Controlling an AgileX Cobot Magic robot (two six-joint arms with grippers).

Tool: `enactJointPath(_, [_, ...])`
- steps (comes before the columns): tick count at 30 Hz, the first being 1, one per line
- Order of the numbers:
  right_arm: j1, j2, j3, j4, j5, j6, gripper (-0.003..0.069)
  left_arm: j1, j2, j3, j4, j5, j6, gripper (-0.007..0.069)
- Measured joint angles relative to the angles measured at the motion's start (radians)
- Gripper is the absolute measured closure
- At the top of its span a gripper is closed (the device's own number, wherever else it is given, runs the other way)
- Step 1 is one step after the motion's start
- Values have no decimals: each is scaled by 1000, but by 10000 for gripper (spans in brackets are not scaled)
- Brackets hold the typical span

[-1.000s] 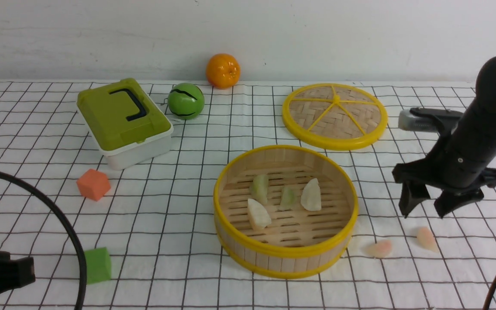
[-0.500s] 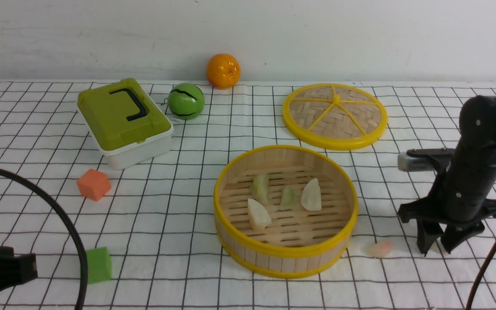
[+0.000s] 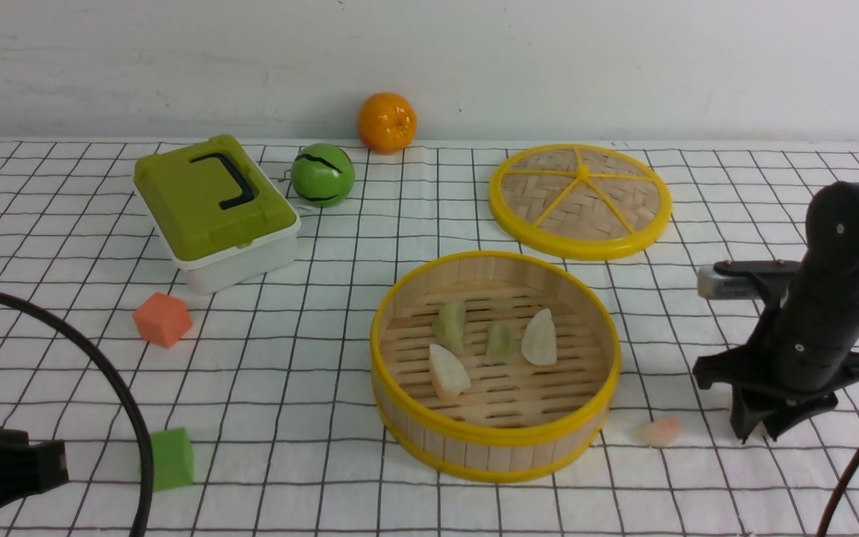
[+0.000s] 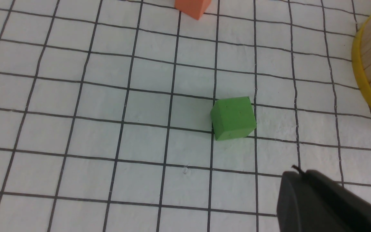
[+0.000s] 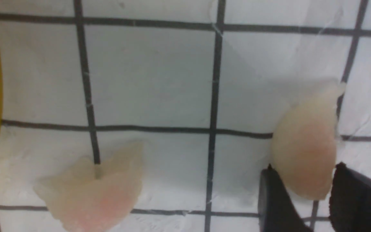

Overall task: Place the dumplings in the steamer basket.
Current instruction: Use the right arm to grab a dumpling

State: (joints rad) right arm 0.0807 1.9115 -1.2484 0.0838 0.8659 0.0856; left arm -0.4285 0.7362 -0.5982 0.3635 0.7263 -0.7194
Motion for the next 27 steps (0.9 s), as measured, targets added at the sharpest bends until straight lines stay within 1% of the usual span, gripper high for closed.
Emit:
enactJointPath(3, [0,-9,0,0,-13,0,381,0,0,0,-1,0,0,636])
enactJointPath(4, [0,-10,0,0,-18,0,351,0,0,0,-1,0,0,636])
enactJointPath(8, [0,-10,0,-1,-63,1,281,0,0,0,-1,0,1,636])
enactJointPath(11, [0,-10,0,-1,-81,5,275,0,0,0,-1,1,1,636])
enactJointPath(13, [0,-7,0,-1,-87,7,291,0,0,0,-1,1,1,636])
enactJointPath(16, [0,14,0,-1,-79,7,358,0,0,0,-3,4,1,636])
enactJointPath(17, [0,20,0,-3,-76,7,391,0,0,0,-4,8,1,636])
enactJointPath(21, [0,20,-1,2,-72,11,462,0,0,0,-5,11,1,636])
enactJointPath(27, [0,-9,0,38,-16,11,463,0,0,0,-5,14,1,636])
